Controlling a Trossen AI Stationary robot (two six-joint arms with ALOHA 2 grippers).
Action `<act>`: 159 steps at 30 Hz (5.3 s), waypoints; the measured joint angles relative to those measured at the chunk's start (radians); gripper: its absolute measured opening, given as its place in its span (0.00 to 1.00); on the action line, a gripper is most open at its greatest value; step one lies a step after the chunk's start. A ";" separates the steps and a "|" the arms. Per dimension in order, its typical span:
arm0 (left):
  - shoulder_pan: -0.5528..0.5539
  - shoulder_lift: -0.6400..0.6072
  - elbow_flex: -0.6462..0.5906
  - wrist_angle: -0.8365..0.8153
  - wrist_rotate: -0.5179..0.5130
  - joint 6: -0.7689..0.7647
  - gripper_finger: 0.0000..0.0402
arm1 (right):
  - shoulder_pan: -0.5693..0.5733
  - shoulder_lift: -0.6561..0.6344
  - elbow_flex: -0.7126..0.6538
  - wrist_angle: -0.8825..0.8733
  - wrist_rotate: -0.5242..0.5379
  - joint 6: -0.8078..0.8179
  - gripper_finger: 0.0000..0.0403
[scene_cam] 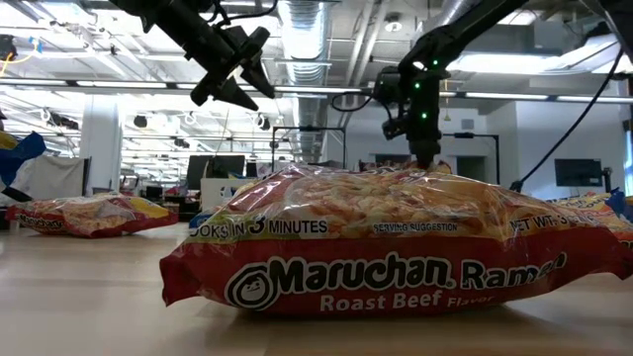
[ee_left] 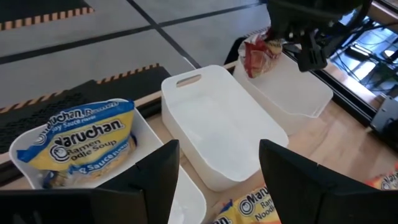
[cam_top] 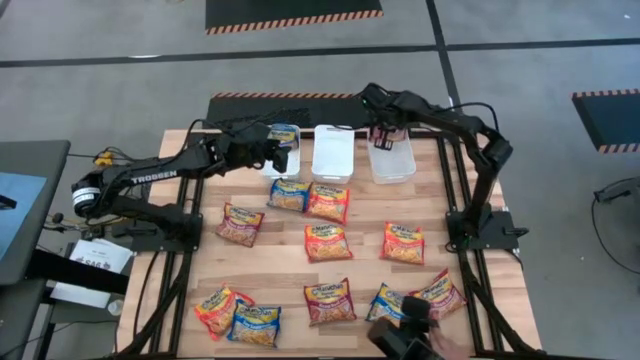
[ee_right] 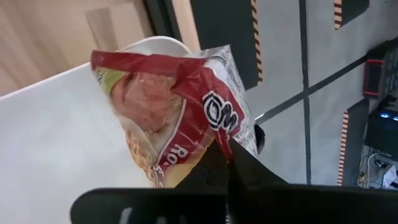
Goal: Sort Maruchan noodles
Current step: Put the red noodle pack into the right white bin, then put the orange noodle pack into the center white bin
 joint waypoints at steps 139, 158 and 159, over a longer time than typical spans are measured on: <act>0.018 -0.075 0.000 -0.084 0.196 -0.045 0.52 | 0.138 -0.296 0.120 -0.104 -0.020 0.297 0.48; -0.249 -0.130 0.001 -0.371 0.743 -0.251 0.52 | 0.499 -0.488 0.120 -0.172 -0.134 0.679 0.53; -0.266 -0.130 0.001 -0.390 0.759 -0.251 0.52 | 0.517 -0.489 0.120 -0.174 -0.134 0.694 0.54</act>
